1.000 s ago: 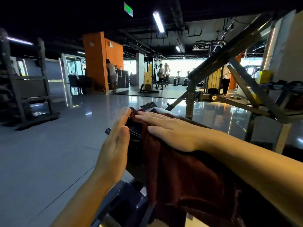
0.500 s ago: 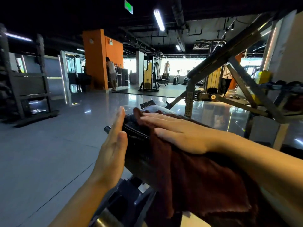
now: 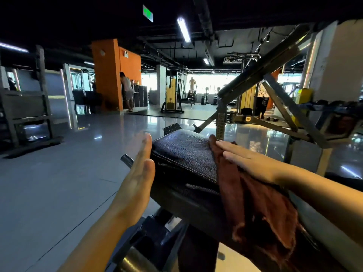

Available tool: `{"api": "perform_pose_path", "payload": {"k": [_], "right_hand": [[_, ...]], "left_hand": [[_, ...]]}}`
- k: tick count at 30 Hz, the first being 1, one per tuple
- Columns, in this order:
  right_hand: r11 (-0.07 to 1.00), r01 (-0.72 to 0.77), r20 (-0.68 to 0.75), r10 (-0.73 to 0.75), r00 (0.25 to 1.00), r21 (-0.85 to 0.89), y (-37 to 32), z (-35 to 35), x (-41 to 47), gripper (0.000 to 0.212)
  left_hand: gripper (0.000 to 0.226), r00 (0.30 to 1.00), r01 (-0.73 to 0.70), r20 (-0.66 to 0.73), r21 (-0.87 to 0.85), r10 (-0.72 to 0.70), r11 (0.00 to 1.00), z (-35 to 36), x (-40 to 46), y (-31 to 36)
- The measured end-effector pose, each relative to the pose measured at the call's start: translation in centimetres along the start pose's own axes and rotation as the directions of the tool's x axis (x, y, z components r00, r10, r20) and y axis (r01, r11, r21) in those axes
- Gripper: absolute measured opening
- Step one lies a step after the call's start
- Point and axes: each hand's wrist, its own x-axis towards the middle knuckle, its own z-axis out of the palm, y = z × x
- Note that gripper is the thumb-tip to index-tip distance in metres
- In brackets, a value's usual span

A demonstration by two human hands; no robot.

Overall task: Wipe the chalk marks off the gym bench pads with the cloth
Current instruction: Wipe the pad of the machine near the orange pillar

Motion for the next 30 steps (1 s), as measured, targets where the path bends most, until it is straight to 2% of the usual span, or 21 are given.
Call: {"api": "perform_pose_path", "payload": {"k": [3, 7, 10, 13, 15, 17, 18, 22, 26, 28, 30], "right_hand": [[0.998, -0.056, -0.014, 0.056, 0.998, -0.033, -1.0, 0.1, 1.1, 0.054], [0.989, -0.135, -0.05, 0.132, 0.99, -0.055, -3.8, 1.1, 2.2, 0.079], [0.98, -0.162, -0.096, 0.152, 0.984, -0.113, -5.5, 2.0, 3.5, 0.071], [0.994, -0.079, -0.224, 0.062, 0.973, -0.07, -6.1, 2.4, 2.5, 0.067], [0.999, -0.018, -0.19, 0.012, 0.982, -0.031, -6.1, 2.0, 0.2, 0.075], [0.995, -0.017, -0.049, 0.013, 0.999, -0.099, -5.8, 2.0, -3.1, 0.084], [0.987, -0.014, -0.03, 0.01, 0.999, -0.159, -5.6, 2.0, -4.4, 0.087], [0.934, -0.095, -0.096, 0.066, 0.993, -0.344, -6.7, 2.9, -5.2, 0.09], [0.873, -0.142, -0.103, 0.106, 0.989, -0.467, -9.7, 3.4, -2.9, 0.115], [0.865, -0.164, -0.16, 0.099, 0.982, -0.474, -11.1, 3.5, -1.3, 0.112], [0.874, -0.162, -0.195, 0.079, 0.978, -0.459, -12.0, 3.7, 0.7, 0.096]], "left_hand": [[0.086, 0.999, 0.027, 0.02, 0.019, -0.028, 0.999, 0.0, -0.1, 0.2], [0.086, 1.0, 0.003, -0.002, -0.046, -0.003, 0.999, 0.0, -0.3, 0.0], [0.087, 1.0, 0.01, -0.014, -0.098, -0.012, 0.995, -0.2, -0.1, -0.2], [0.084, 0.999, -0.021, -0.036, -0.084, 0.018, 0.996, -0.5, 0.0, -0.7], [0.084, 0.999, -0.034, -0.041, -0.089, 0.031, 0.995, -0.7, 0.2, -1.1], [0.086, 0.998, -0.039, -0.044, -0.106, 0.035, 0.994, -0.6, 0.2, -1.3], [0.086, 0.998, -0.046, -0.055, -0.116, 0.04, 0.992, -0.4, 0.2, -1.5], [0.087, 0.995, -0.07, -0.078, -0.165, 0.058, 0.984, 0.1, 0.3, -1.8], [0.073, 0.997, -0.062, -0.061, -0.2, 0.051, 0.978, -0.2, 0.5, -2.2], [0.071, 0.997, -0.066, -0.062, -0.21, 0.054, 0.976, -0.4, 0.7, -2.3], [0.07, 0.996, -0.067, -0.072, -0.223, 0.052, 0.973, -0.5, 0.9, -2.2]]}}
